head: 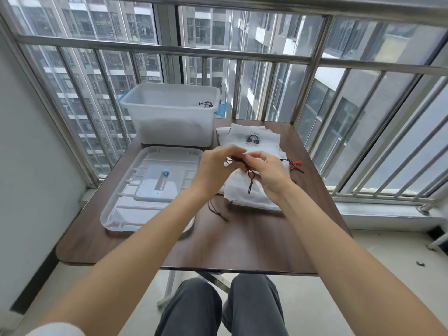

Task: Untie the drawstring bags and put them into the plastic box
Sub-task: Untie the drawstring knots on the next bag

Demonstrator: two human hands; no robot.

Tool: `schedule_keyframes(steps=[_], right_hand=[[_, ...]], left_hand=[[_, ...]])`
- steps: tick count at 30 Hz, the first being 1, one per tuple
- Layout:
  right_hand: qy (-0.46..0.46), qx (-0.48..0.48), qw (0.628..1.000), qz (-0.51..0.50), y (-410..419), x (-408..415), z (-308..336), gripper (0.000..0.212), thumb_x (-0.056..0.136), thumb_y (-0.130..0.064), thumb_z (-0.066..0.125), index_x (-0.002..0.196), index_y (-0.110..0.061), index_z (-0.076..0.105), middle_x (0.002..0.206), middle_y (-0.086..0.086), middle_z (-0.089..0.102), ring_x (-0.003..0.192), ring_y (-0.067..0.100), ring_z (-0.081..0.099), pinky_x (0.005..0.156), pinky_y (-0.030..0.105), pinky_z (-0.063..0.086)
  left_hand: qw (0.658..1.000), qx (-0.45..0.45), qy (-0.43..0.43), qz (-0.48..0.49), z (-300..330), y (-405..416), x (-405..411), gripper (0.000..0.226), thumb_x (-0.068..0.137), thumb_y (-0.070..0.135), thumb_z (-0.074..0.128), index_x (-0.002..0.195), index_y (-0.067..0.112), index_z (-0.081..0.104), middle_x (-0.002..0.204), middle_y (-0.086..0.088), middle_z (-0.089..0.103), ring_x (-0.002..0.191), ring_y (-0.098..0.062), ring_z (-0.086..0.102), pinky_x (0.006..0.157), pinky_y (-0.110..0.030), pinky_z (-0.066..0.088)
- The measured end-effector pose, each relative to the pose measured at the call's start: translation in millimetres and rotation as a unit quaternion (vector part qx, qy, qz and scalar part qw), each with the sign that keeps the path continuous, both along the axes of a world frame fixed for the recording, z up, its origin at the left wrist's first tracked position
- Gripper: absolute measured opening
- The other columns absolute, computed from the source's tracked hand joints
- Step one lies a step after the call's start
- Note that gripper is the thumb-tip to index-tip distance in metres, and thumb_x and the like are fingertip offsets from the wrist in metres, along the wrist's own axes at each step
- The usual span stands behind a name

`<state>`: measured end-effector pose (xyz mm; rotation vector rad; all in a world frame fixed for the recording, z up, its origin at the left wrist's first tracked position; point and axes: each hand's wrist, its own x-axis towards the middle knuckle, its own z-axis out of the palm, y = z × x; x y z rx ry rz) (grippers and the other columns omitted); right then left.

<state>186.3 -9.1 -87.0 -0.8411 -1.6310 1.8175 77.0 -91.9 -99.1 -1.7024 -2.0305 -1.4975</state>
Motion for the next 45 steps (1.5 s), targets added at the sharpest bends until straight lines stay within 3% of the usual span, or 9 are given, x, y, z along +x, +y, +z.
schedule_keyframes(steps=[8, 10, 13, 17, 21, 27, 31, 36, 45], right_hand=[[0.019, 0.025, 0.998, 0.06, -0.7, 5.7, 5.0, 0.029, 0.079, 0.014, 0.06, 0.089, -0.013, 0.057, 0.086, 0.008, 0.067, 0.073, 0.013, 0.064, 0.083, 0.025, 0.05], [-0.008, 0.069, 0.997, 0.034, -2.0, 5.2, 5.1, 0.03, 0.077, 0.013, 0.064, 0.09, -0.013, 0.057, 0.087, 0.011, 0.068, 0.075, 0.017, 0.065, 0.088, 0.033, 0.05], [-0.053, 0.136, 0.989, -0.022, -3.5, 5.2, 3.7, 0.028, 0.075, 0.002, 0.072, 0.094, -0.011, 0.057, 0.095, 0.012, 0.067, 0.083, 0.021, 0.065, 0.085, 0.035, 0.05], [-0.068, 0.196, 0.976, -0.071, -3.7, 3.8, -3.5, 0.021, 0.074, -0.005, 0.074, 0.077, -0.015, 0.057, 0.087, 0.008, 0.067, 0.085, 0.025, 0.067, 0.078, 0.033, 0.053], [-0.066, 0.273, 0.956, -0.085, -6.0, 1.1, -7.0, 0.023, 0.078, -0.003, 0.069, 0.074, -0.018, 0.053, 0.076, -0.003, 0.063, 0.078, 0.013, 0.063, 0.077, 0.028, 0.054], [-0.08, 0.415, 0.901, -0.102, -8.7, -0.1, -11.1, 0.01, 0.083, 0.004, 0.058, 0.082, -0.006, 0.06, 0.085, 0.008, 0.063, 0.08, 0.018, 0.06, 0.073, 0.023, 0.049], [-0.084, 0.437, 0.89, -0.1, -8.4, 0.3, -12.0, 0.016, 0.081, 0.008, 0.055, 0.082, -0.003, 0.065, 0.089, 0.012, 0.062, 0.077, 0.016, 0.058, 0.068, 0.008, 0.045], [-0.062, 0.402, 0.908, -0.102, -7.7, 2.4, -15.1, 0.014, 0.077, 0.005, 0.059, 0.082, -0.003, 0.07, 0.091, 0.007, 0.066, 0.081, 0.016, 0.064, 0.079, 0.018, 0.052], [-0.108, 0.506, 0.854, -0.056, -1.0, -0.5, -15.1, 0.019, 0.078, -0.014, 0.073, 0.079, 0.003, 0.065, 0.085, 0.016, 0.064, 0.074, 0.025, 0.062, 0.073, 0.032, 0.051]], left_hand=[[0.997, 0.013, 0.053, 0.05, -0.6, -3.2, 0.2, 0.017, 0.077, 0.005, 0.072, 0.093, 0.002, 0.069, 0.086, -0.014, 0.07, 0.08, -0.024, 0.07, 0.078, -0.021, 0.051], [0.996, 0.013, 0.055, 0.065, -2.1, -3.9, 0.8, 0.015, 0.077, 0.006, 0.071, 0.092, 0.001, 0.069, 0.084, -0.014, 0.07, 0.079, -0.029, 0.069, 0.077, -0.034, 0.055], [0.995, -0.001, 0.055, 0.085, -2.3, -6.4, 1.7, 0.02, 0.079, 0.012, 0.072, 0.096, 0.003, 0.068, 0.083, -0.009, 0.074, 0.079, -0.027, 0.068, 0.078, -0.03, 0.049], [0.991, -0.049, -0.11, 0.066, 3.2, -8.8, 3.1, 0.023, 0.08, 0.015, 0.071, 0.103, 0.012, 0.066, 0.084, -0.001, 0.074, 0.076, -0.008, 0.065, 0.073, -0.012, 0.043], [0.96, -0.082, -0.266, 0.009, 4.3, -5.3, -3.8, 0.02, 0.08, 0.011, 0.071, 0.1, 0.01, 0.065, 0.086, -0.007, 0.07, 0.082, -0.013, 0.066, 0.083, -0.027, 0.052], [0.928, -0.13, -0.344, -0.055, 4.9, -4.2, -8.3, 0.023, 0.087, 0.01, 0.064, 0.11, 0.007, 0.06, 0.09, -0.01, 0.068, 0.083, -0.012, 0.063, 0.076, -0.016, 0.047], [0.89, -0.183, -0.409, -0.089, 4.7, -0.4, -13.9, 0.018, 0.092, 0.01, 0.057, 0.107, 0.017, 0.061, 0.082, -0.001, 0.06, 0.058, -0.003, 0.043, 0.054, -0.012, 0.033], [0.825, -0.159, -0.523, -0.144, 2.4, 5.6, -17.9, 0.019, 0.093, 0.003, 0.05, 0.103, 0.012, 0.064, 0.084, -0.003, 0.066, 0.076, -0.015, 0.047, 0.064, -0.022, 0.032], [0.831, -0.171, -0.509, -0.148, -0.4, 2.9, -15.8, 0.017, 0.089, 0.011, 0.059, 0.104, 0.011, 0.068, 0.094, -0.011, 0.06, 0.079, -0.02, 0.043, 0.064, -0.021, 0.031]])
